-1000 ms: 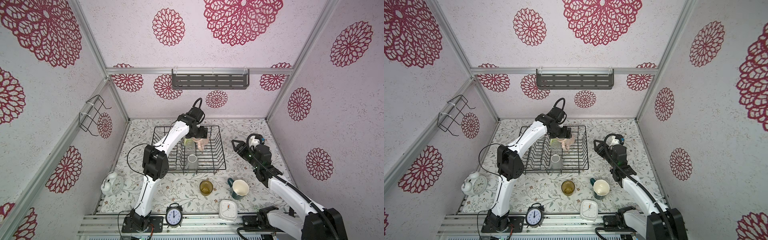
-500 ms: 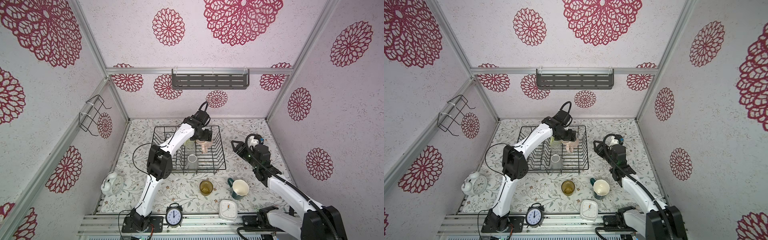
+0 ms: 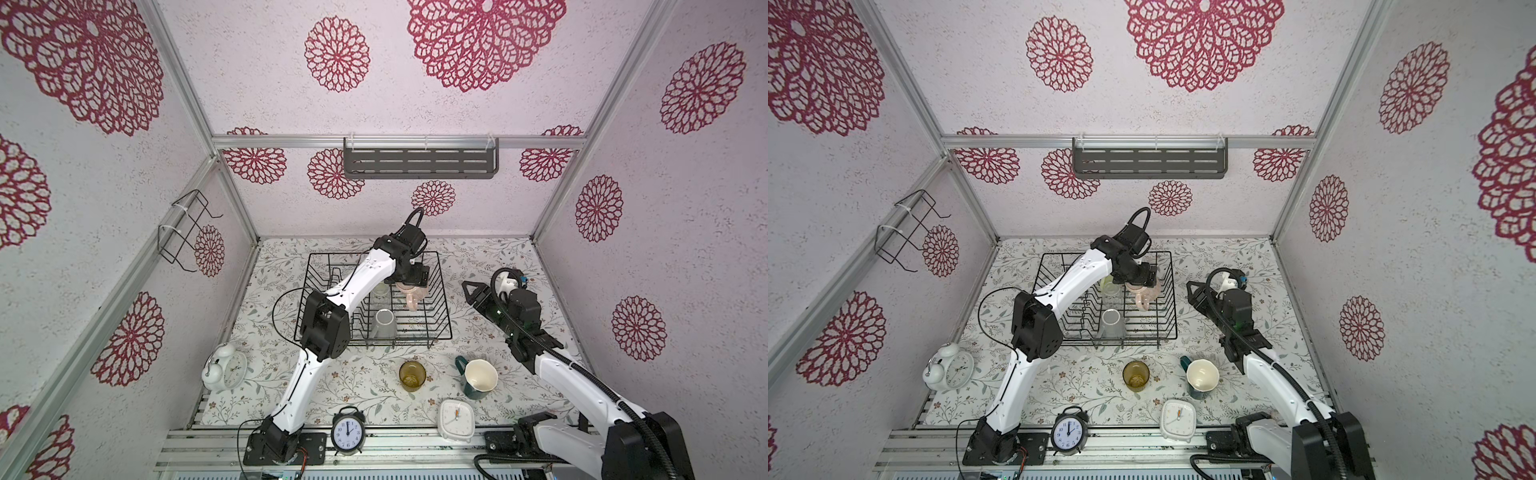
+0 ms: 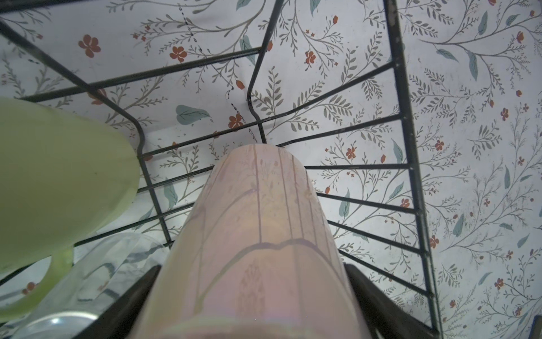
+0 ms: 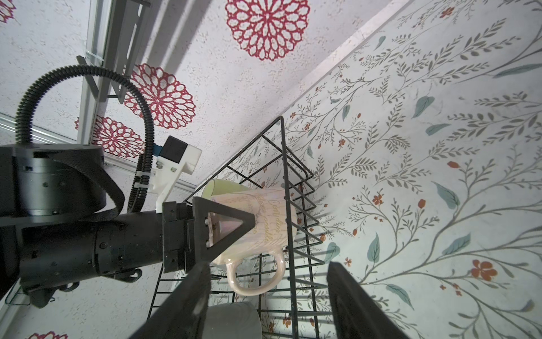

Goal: Load cups into a dish rack
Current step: Place the cup upside down at the dish rack.

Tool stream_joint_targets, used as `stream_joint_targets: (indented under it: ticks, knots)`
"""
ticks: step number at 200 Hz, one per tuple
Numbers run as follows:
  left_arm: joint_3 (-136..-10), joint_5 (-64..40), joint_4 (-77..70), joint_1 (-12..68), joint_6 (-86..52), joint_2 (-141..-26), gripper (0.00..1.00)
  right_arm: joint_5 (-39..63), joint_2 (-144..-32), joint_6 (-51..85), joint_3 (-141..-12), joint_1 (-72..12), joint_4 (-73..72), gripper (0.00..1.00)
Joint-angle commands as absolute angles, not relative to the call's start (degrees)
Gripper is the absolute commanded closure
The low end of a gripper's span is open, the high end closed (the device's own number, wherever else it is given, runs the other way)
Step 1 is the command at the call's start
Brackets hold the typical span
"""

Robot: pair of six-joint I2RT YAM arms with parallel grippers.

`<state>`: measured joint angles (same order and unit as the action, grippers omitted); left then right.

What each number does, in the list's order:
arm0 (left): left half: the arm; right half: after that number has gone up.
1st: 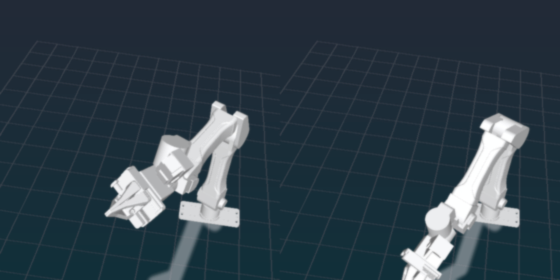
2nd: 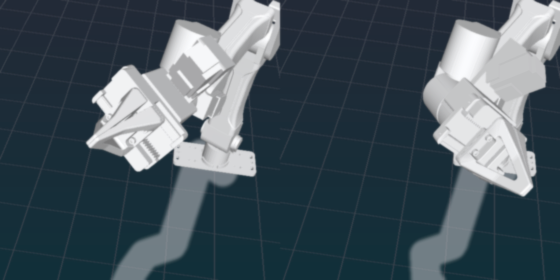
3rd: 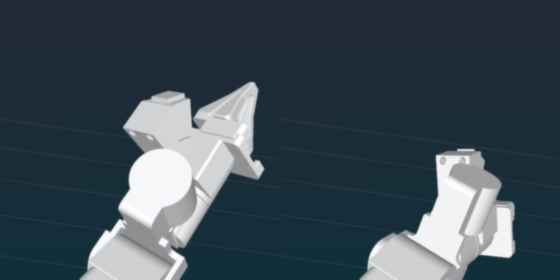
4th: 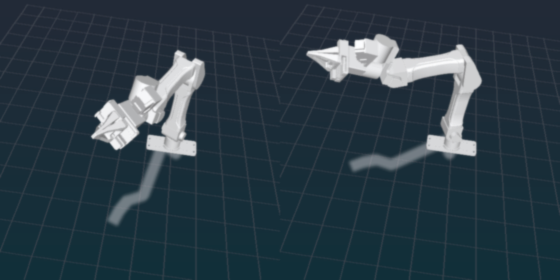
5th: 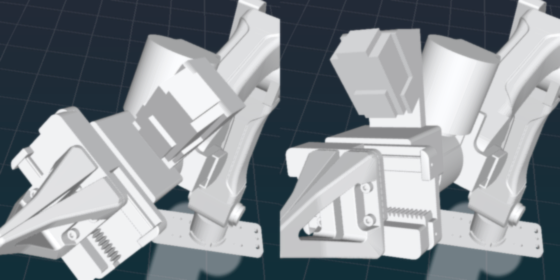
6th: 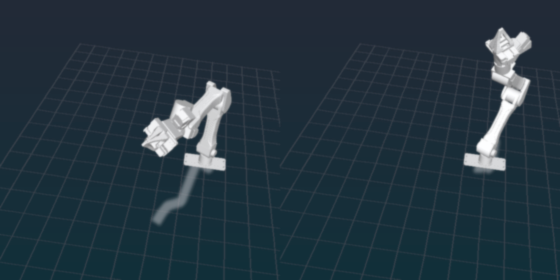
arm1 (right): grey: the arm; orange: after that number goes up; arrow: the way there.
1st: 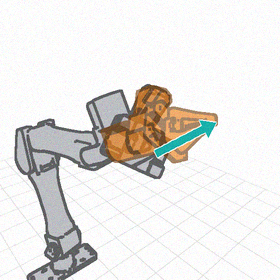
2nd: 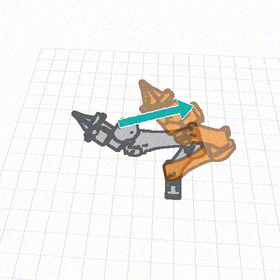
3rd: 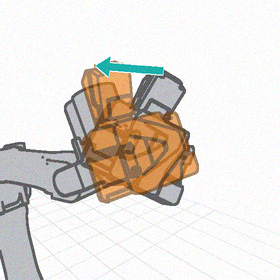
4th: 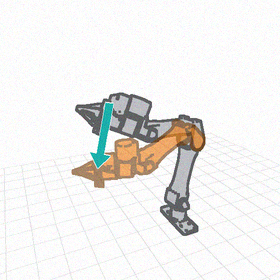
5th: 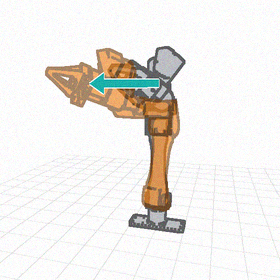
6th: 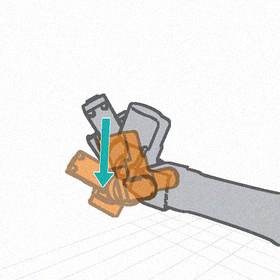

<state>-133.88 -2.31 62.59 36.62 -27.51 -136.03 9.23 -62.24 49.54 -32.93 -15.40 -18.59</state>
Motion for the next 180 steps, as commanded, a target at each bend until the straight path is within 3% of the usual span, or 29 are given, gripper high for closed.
stream_joint_targets:
  ticks: [1, 37, 52, 105, 180]
  knots:
    - [-136.09, -1.45, 60.99, 36.91, -26.32, -135.35, 0.28, 9.67, -61.01, 49.04, -34.06, -15.07, -18.41, 0.33]
    - [-136.12, -0.96, 61.19, 36.91, -26.29, -135.44, 0.22, 9.67, -60.94, 48.87, -34.01, -15.08, -18.19, 0.32]
    - [-136.13, -0.75, 61.17, 37.00, -26.10, -135.32, 0.09, 9.67, -61.05, 48.87, -34.07, -15.06, -18.06, 0.31]
    - [-136.12, 1.41, 61.35, 37.00, -25.28, -134.30, 0.01, 10.24, -61.45, 48.69, -34.19, -15.05, -18.45, 0.31]
    - [-136.13, 2.07, 60.87, 37.01, -25.05, -134.03, 0.02, 10.22, -61.78, 48.43, -34.10, -15.09, -18.54, 0.31]
